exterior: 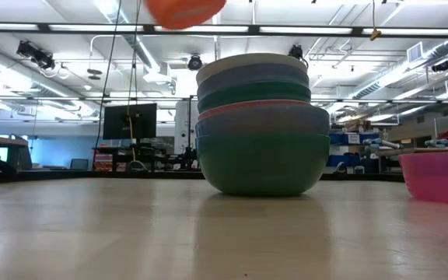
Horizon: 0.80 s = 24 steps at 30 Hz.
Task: Nest bowls inside each other
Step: Stack the orange bowl on top of the white bowl
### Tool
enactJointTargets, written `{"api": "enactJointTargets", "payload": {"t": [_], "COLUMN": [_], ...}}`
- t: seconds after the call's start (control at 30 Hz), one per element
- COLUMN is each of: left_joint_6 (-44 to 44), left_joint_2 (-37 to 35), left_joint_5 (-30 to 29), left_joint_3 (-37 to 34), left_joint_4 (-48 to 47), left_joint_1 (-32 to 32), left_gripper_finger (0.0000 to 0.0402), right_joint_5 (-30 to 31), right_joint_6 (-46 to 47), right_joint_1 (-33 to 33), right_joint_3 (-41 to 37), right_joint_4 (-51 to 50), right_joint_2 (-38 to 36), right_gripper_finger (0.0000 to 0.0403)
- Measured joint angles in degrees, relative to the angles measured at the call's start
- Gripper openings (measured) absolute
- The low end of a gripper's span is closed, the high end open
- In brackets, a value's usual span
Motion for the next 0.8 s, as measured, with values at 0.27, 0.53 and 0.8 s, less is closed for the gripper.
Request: {"api": "enactJointTargets", "payload": {"t": [0.27, 0.53, 0.8], "left_joint_6": [15.83, 22.74, 25.12], "left_joint_2": [0.05, 0.1, 0.21], "left_joint_5": [3.34, 10.59, 18.41], "left_joint_3": [-1.58, -7.26, -12.15], "left_joint_4": [8.88, 17.99, 24.83], "left_joint_1": [7.27, 12.79, 16.88], "left_gripper_finger": [0.0003, 0.0003, 0.0003], "right_joint_5": [-0.04, -0.15, -0.17], "right_joint_6": [0.0, 0.17, 0.51], "right_joint_1": [0.3, 1.31, 1.29], "right_joint_3": [0.0, 0.0, 0.0], "right_joint_4": [0.21, 0.2, 0.2], "right_joint_2": [0.0, 0.0, 0.0], "right_gripper_finger": [0.0091, 0.0091, 0.0091]}}
